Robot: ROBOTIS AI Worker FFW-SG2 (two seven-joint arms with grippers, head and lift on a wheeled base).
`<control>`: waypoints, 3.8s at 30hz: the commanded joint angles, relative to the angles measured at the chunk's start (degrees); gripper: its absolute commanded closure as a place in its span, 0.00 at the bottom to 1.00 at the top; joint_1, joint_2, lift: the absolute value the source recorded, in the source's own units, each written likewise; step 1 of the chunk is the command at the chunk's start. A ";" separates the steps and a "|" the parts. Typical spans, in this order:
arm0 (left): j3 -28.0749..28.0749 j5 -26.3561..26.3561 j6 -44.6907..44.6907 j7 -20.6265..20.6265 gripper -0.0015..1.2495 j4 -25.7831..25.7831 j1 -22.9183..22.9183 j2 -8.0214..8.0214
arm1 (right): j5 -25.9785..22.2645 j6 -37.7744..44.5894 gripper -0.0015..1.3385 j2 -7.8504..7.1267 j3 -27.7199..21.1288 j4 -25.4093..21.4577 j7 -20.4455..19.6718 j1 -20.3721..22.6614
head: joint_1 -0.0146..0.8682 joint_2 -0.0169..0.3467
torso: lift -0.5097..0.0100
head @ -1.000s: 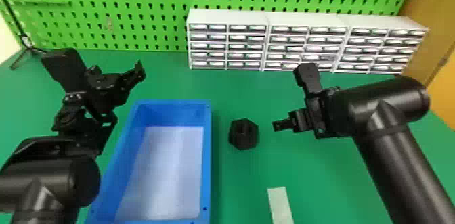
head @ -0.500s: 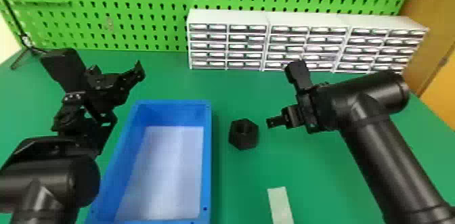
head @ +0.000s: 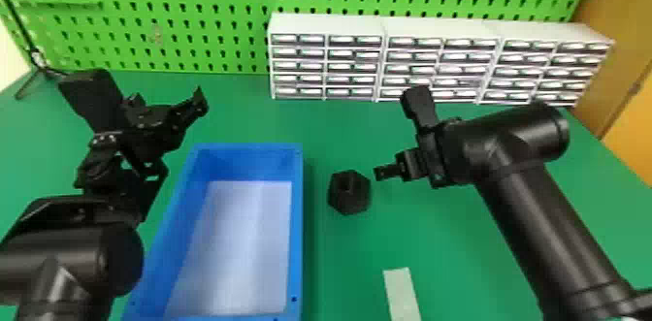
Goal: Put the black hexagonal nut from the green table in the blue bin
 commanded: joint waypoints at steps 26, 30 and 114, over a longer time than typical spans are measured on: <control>0.17 0.09 0.01 0.01 0.09 -0.06 0.00 0.00 | -0.70 -8.91 0.08 1.54 4.75 9.13 1.65 -2.53 | 0.80 0.07 | 0.79; 0.08 0.09 0.01 0.01 0.09 0.02 0.00 0.00 | -0.70 -10.23 0.08 1.54 4.57 10.19 1.74 -2.62 | 0.80 0.07 | 0.79; 0.26 0.09 0.01 0.01 0.09 0.02 0.09 0.00 | 1.40 -17.87 0.37 1.54 7.03 19.24 2.36 -3.32 | 0.80 0.07 | 0.79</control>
